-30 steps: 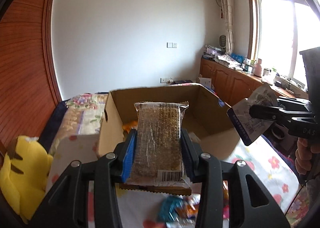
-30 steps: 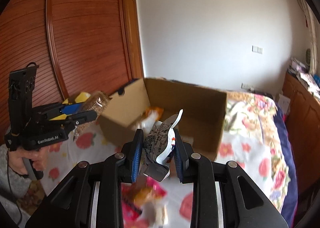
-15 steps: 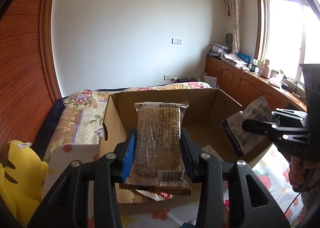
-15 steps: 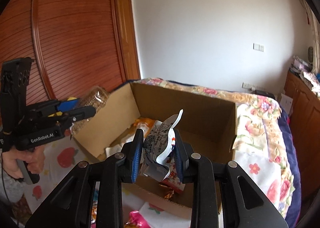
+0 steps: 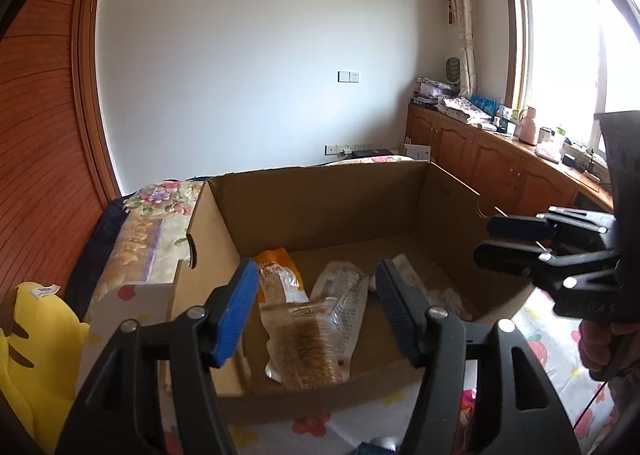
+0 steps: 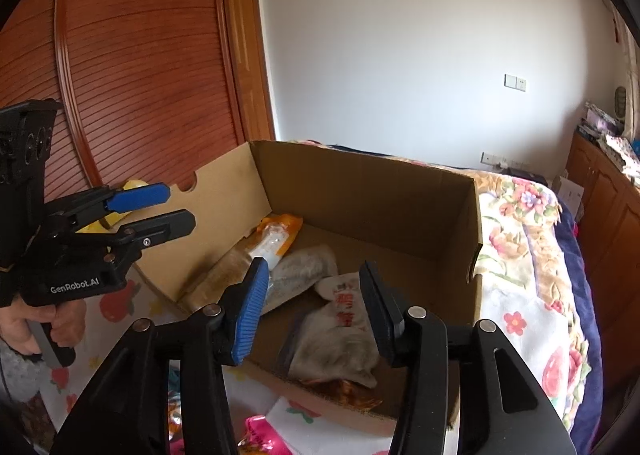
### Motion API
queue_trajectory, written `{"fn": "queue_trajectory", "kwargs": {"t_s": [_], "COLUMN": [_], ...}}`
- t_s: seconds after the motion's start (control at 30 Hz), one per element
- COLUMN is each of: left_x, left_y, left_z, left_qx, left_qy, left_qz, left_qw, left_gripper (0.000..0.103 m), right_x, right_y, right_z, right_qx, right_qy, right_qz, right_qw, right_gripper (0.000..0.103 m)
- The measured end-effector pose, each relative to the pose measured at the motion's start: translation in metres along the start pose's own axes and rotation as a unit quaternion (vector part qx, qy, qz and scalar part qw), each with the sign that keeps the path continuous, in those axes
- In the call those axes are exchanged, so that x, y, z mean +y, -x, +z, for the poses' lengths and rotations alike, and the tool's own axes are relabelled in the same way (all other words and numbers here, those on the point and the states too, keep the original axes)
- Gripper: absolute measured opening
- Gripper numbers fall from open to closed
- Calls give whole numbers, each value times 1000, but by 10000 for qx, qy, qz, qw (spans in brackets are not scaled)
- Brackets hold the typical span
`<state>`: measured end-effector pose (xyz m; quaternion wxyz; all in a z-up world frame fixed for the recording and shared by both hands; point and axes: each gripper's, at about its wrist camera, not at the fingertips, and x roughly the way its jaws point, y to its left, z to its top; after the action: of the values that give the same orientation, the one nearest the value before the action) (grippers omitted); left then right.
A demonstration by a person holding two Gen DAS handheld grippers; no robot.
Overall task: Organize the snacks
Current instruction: 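Move both grippers back to the snacks on the table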
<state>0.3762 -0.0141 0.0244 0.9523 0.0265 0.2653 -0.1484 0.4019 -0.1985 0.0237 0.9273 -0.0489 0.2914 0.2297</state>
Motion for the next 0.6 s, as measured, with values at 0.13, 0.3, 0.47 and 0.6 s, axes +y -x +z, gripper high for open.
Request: {"fn": "queue_trajectory", "kwargs": {"t_s": [0.13, 0.3, 0.47, 0.6], "left_x": [-3, -11, -17, -21], "left_y": [16, 40, 59, 70], "left_z": [-7, -20, -37, -49], "left_qx": [10, 39, 110, 164], "left_qy": [3, 3, -52, -31], "left_qz": [-27, -74, -75, -61], "left_qw": [10000, 10000, 9999, 9998], "left_gripper": [62, 62, 62, 62], "right_x": [4, 17, 27, 32], "right_y": [21, 56, 83, 95], "right_z": [-2, -9, -28, -48], "right_qx": [-77, -87, -60, 84], "right_qy": [-37, 23, -9, -62], "right_qz": [89, 105, 86, 45], "right_qw": [9999, 9999, 9999, 9999], "right_gripper": [48, 48, 48, 48]}}
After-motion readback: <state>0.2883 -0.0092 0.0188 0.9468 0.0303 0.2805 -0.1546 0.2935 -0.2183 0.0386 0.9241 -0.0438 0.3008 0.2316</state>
